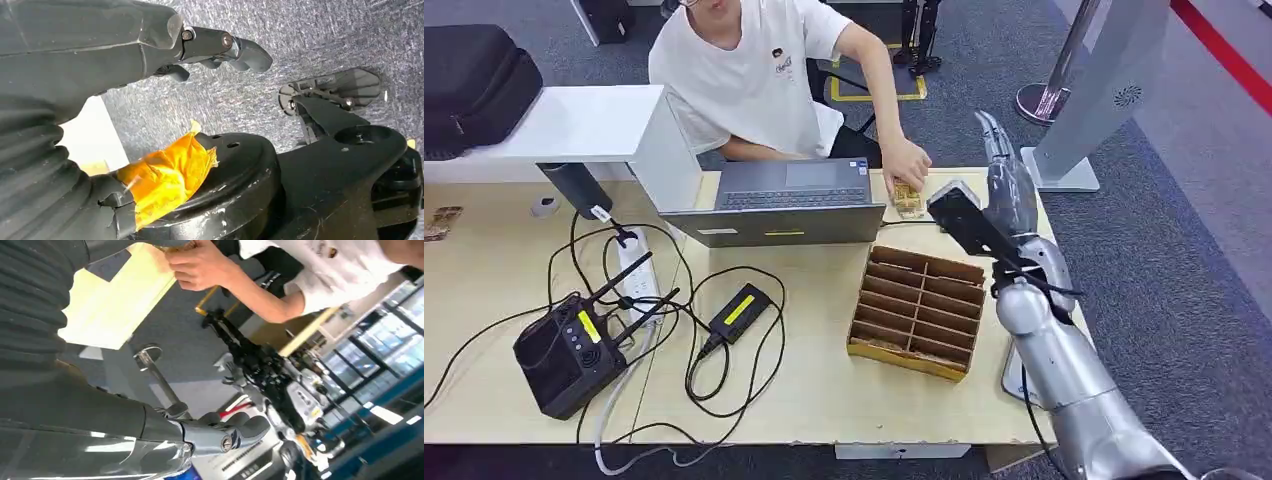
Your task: Pass the card to the sensor for recognition and then transmit it.
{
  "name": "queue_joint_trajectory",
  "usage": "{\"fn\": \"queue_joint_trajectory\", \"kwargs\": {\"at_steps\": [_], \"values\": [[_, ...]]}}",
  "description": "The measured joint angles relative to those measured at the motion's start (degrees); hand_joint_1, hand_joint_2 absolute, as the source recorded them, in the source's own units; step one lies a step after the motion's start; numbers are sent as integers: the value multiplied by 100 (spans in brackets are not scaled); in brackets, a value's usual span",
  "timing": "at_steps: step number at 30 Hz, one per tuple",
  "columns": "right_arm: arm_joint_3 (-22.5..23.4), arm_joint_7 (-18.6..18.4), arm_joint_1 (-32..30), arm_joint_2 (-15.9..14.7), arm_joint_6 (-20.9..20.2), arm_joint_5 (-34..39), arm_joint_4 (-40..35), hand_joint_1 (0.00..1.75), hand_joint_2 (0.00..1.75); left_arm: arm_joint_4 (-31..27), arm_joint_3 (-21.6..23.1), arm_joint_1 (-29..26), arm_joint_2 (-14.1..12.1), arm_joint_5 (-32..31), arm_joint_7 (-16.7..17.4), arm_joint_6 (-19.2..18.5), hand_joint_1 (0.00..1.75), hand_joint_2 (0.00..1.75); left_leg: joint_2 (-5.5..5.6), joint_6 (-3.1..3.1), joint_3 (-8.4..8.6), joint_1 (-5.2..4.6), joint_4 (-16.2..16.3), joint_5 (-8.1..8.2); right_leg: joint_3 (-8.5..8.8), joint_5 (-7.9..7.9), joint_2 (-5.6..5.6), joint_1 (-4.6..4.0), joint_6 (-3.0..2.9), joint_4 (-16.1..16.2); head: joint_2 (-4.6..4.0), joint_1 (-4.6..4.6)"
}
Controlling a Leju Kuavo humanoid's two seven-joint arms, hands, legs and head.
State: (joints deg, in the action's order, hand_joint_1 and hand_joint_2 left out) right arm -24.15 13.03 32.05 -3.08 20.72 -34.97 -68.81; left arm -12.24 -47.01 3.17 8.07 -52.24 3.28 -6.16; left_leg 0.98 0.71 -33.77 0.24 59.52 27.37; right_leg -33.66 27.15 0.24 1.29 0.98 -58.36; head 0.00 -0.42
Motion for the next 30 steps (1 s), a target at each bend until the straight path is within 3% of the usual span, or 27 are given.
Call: {"fn": "queue_joint_trajectory", "kwargs": {"at_steps": [10, 15, 23, 30], "values": [[284, 415, -2218, -682, 376, -513, -2713, 0, 175, 0, -310, -23, 46, 107, -13, 70, 0, 175, 10, -11, -4, 0, -1, 12, 3, 8, -11, 0, 0, 7, 0, 0], [442, 601, -3260, -864, 592, -831, -3635, 0, 175, 0, -424, -24, 70, 136, -33, 111, 0, 175, 8, -9, -5, 0, -2, 15, 3, 11, -10, 0, -2, 7, 0, -2], [568, 682, -4408, -1004, 885, -1154, -4354, 0, 175, 0, -551, -21, 105, 164, -48, 135, 0, 175, 0, -6, -1, 0, -4, 21, 4, 13, -9, -1, -6, 7, 0, 0], [555, 512, -4860, -1067, 959, -1056, -4391, 0, 175, 0, -623, -17, 114, 164, -50, 157, 0, 175, -2, -6, 0, 0, -4, 21, 5, 13, -6, -1, -6, 7, 0, 0]]}}
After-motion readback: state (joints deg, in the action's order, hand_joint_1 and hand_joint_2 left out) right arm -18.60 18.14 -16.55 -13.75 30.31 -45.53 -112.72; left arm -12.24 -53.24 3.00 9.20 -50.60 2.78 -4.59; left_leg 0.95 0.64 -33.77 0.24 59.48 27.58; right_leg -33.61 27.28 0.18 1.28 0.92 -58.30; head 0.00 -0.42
